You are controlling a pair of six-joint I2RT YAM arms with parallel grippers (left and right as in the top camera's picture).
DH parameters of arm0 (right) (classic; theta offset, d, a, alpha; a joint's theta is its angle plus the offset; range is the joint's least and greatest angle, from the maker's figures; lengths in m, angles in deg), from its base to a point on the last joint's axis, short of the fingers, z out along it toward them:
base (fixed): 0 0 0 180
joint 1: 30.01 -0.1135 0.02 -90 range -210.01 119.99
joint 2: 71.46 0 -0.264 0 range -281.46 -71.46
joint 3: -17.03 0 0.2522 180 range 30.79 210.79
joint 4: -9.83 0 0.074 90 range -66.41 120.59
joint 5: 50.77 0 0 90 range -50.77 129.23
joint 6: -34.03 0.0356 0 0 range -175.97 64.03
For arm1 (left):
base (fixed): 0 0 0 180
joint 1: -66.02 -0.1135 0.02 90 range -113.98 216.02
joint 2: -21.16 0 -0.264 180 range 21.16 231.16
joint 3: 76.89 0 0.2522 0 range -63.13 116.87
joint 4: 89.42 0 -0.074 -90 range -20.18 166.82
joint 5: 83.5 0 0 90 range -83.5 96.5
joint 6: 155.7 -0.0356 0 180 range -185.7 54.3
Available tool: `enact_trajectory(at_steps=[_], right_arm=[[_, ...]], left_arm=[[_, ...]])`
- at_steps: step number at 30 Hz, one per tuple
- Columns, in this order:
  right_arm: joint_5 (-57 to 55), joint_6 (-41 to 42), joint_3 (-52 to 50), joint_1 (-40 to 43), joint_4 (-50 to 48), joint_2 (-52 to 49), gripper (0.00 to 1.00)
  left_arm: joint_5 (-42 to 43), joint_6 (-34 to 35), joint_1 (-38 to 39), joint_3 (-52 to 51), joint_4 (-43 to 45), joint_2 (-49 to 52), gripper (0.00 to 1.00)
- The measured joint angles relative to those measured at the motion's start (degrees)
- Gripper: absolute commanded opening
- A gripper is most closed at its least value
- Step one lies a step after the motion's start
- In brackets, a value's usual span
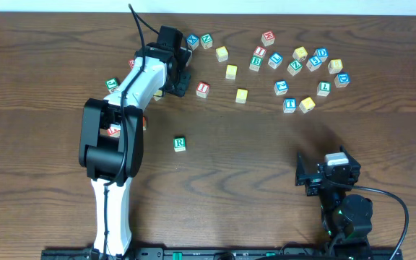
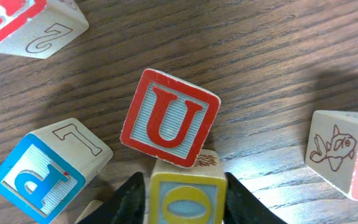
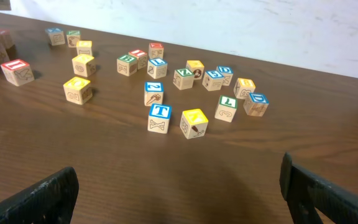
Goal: Spell out ROBOT
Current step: 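Close the left gripper on the yellow O block, then lift the yellow O block and carry it toward the green R block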
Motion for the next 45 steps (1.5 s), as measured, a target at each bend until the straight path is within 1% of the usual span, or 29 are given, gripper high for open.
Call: enact_trajectory(at_steps=[5, 10, 14, 19, 45], right_arm=[[0.00, 0.00, 0.00, 0.00, 0.00, 0.00, 0.99], [0.00, 0.02, 0.00, 0.00, 0.00, 0.00, 0.99], [-0.02, 0.02, 0.00, 0.00, 0.00, 0.00, 0.99], [-0.02, 0.02, 0.00, 0.00, 0.00, 0.00, 0.99], [0.00, 0.00, 0.00, 0.00, 0.00, 0.00, 0.99]], left_arm=[[0.00, 0.00, 0.00, 0.00, -0.02, 0.00, 0.34], [0.00, -0.02, 0.00, 0.00, -0.22, 0.00, 0.34], [0.00, 0.04, 0.00, 0.00, -0.39, 0.00, 0.29], [0.00, -0.02, 0.00, 0.00, -0.44, 0.00, 0.27], [0.00, -0.02, 0.00, 0.00, -1.46, -0.35, 0.26]])
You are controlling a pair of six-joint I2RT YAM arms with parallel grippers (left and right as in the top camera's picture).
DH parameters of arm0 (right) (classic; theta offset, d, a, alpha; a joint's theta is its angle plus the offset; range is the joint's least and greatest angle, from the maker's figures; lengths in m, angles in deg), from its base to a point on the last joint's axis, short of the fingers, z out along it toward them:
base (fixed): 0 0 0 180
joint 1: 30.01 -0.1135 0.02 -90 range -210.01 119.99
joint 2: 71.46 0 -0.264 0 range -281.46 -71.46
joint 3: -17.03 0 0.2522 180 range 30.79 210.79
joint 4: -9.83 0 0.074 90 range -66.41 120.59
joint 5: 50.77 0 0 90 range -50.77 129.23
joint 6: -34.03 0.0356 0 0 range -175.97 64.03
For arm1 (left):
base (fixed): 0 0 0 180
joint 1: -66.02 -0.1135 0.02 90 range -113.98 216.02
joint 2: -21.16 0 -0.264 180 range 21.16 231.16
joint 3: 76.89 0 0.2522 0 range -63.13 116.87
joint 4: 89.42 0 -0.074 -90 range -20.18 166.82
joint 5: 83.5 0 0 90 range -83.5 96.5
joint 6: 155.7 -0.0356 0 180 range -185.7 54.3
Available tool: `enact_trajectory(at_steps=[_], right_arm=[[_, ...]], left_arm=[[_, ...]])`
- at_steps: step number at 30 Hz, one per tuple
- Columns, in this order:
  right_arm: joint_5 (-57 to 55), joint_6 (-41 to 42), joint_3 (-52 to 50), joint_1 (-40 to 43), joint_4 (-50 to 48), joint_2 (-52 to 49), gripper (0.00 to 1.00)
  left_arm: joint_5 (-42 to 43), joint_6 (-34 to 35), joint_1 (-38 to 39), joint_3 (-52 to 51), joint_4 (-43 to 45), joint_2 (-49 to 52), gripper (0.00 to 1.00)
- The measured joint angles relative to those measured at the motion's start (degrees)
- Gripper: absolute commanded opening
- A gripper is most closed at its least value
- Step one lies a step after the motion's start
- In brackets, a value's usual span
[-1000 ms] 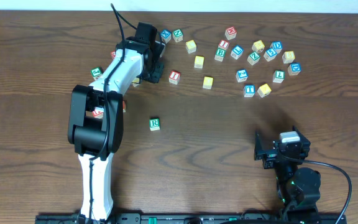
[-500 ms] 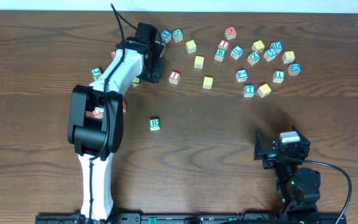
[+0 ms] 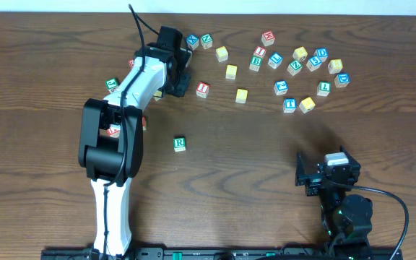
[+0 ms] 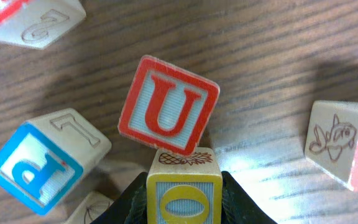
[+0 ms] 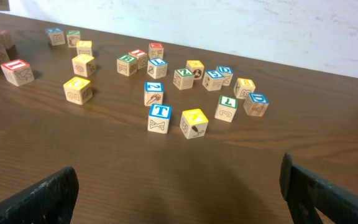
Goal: Spell out ROBOT
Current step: 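Lift the yellow O block and carry it toward the green R block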
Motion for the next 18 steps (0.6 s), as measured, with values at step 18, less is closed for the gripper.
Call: enact_trajectory(at_steps=[18], right_arm=[[-0.02, 0.00, 0.00, 0.00, 0.00, 0.00, 0.99]], left_arm=[[-0.02, 4.81, 0.02, 0.00, -3.08, -23.63, 0.25]])
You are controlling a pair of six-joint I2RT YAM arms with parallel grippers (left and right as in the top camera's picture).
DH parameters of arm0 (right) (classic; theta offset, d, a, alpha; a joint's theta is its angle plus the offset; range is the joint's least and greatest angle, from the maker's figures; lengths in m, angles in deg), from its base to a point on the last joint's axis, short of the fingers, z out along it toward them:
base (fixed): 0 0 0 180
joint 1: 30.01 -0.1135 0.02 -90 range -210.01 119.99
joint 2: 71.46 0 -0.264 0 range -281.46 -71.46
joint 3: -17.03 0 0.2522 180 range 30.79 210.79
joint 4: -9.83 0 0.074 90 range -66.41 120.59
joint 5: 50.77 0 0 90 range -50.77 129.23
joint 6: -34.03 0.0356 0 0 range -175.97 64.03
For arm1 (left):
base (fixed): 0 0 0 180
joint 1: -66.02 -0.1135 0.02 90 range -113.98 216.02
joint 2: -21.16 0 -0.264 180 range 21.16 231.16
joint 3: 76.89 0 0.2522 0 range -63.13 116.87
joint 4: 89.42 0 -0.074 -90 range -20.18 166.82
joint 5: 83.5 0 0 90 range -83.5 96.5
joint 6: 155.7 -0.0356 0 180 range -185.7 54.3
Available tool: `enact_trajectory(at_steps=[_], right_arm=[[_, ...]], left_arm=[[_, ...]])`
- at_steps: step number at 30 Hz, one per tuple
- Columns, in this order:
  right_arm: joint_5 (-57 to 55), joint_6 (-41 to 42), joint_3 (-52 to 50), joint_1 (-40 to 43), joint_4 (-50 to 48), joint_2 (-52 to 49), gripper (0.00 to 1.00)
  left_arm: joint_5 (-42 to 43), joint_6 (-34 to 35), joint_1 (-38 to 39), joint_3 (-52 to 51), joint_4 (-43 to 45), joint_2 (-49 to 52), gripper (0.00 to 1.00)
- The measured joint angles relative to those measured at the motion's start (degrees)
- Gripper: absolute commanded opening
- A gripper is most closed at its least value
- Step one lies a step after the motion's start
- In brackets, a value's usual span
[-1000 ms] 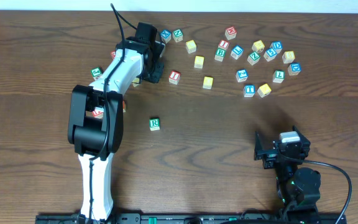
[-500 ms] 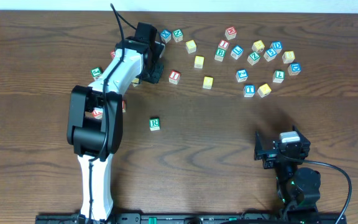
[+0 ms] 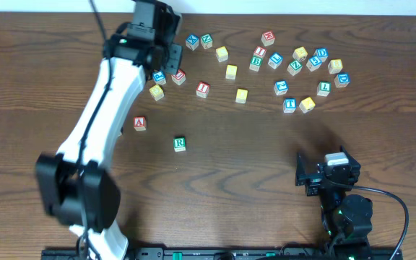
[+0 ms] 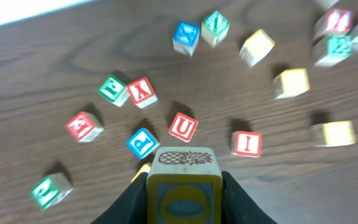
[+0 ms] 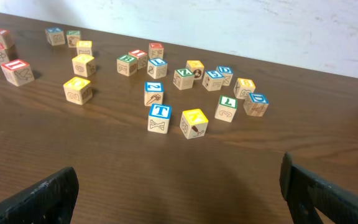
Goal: Spell out ROBOT
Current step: 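Lift the yellow O block and carry it toward the green R block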
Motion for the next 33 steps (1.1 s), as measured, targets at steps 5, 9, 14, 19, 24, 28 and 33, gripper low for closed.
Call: enact_trajectory(at_steps=[5, 9, 14, 19, 24, 28, 33], right_arm=[[0.02, 0.00, 0.00, 0.00, 0.00, 0.00, 0.99], [0.00, 0.02, 0.00, 0.00, 0.00, 0.00, 0.99], [0.02, 0.02, 0.00, 0.00, 0.00, 0.00, 0.99], [0.00, 0.00, 0.00, 0.00, 0.00, 0.00, 0.99], [0.00, 0.00, 0.00, 0.00, -0.02, 0.00, 0.99], [0.02, 0.00, 0.00, 0.00, -0.02, 0.00, 0.99], [0.02, 0.00, 0.00, 0.00, 0.00, 0.00, 0.99]], left_arm=[[0.00, 3.56, 0.83, 0.00, -3.87, -7.58, 0.21], [0.00, 5.79, 3.10, 0.00, -7.26, -12.48, 0.19], [-2.14, 8.70, 7.74, 0.00, -11.96, -15.15, 0.11], [-9.16, 13.20, 12.98, -3.21, -12.63, -15.15, 0.10], [-12.09, 17.46, 16.35, -13.09, -8.17, -15.10, 0.10], [-12.76, 21.27, 18.40, -22.45, -2.58, -15.10, 0.10], [-12.72, 25.09, 21.00, -31.04, 2.03, -15.10, 0.11]])
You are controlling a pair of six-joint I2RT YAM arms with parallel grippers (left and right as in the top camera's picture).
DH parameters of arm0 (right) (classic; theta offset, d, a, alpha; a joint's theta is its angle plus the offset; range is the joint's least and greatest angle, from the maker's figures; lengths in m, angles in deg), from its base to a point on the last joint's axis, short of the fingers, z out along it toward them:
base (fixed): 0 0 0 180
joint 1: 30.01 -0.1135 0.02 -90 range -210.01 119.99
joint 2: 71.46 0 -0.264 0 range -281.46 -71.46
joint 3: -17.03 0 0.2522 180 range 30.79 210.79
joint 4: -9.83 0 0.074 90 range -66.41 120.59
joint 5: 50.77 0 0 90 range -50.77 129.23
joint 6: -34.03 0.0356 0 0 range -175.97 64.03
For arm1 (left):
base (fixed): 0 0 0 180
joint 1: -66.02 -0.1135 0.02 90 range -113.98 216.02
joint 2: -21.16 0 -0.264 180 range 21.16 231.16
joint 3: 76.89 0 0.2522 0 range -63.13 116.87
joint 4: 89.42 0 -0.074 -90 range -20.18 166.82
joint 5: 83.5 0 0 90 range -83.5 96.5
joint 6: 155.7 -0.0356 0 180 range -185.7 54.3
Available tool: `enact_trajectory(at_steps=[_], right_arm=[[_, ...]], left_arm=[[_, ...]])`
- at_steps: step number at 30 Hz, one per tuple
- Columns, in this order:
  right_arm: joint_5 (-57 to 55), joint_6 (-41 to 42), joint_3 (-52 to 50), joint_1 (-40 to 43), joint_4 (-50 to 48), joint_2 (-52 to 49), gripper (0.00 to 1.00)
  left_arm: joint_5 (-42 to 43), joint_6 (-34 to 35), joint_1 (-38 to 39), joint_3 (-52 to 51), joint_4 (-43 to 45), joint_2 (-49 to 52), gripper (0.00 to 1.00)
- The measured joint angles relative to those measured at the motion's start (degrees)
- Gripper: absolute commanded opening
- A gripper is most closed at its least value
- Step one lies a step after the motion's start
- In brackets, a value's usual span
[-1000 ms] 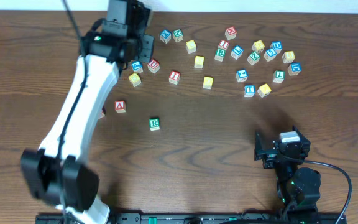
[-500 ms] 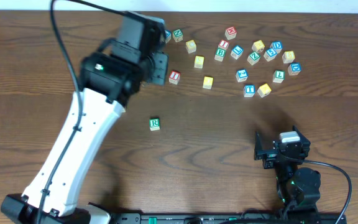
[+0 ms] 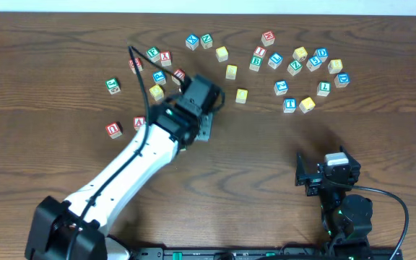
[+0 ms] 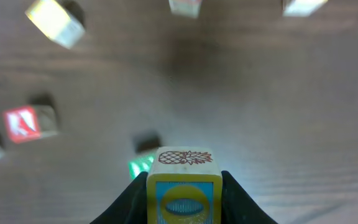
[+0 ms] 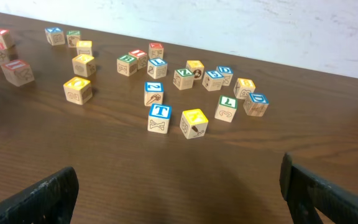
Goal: Spell out ROBOT
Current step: 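Lift the yellow O block and carry it toward the green R block, then lower the yellow O block onto the table beside the green R block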
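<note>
My left gripper [image 3: 202,128] is shut on a yellow O block [image 4: 184,193] with a pineapple drawn on its upper face. It holds the block above the middle of the table. Just beyond the O block in the left wrist view, a corner of the green R block [image 4: 143,165] shows on the wood. In the overhead view my arm hides the R block. A blue T block [image 3: 289,105] and a green B block [image 3: 256,62] lie among the loose blocks at the far right. My right gripper [image 5: 179,199] stands open and empty at the near right.
Several loose letter blocks are scattered along the table's far side, in a left group [image 3: 157,76] and a right group [image 3: 309,61]. Two red blocks [image 3: 139,122] [image 3: 113,130] lie left of my left arm. A blurred red block [image 4: 23,122] shows in the left wrist view.
My left gripper, still holding the O block, has moved from high over the far left blocks to the table's middle, close to the green R block. The right arm has not moved.
My left gripper's fingers stood around the yellow O block on the table beside a red U block. Then they were shut on it. Then the block was held high above the left group, and now it is beside the green R block.
</note>
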Motion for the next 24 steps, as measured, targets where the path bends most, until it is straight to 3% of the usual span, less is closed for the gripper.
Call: enact_trajectory(at_steps=[11, 24], right_arm=[[0.00, 0.00, 0.00, 0.00, 0.00, 0.00, 0.99], [0.00, 0.00, 0.00, 0.00, 0.00, 0.00, 0.99]], left_arm=[[1.90, 4.52, 5.70, -4.98, 5.92, 0.00, 0.10], [2.01, 6.08, 5.97, -10.71, 10.29, 0.00, 0.11]])
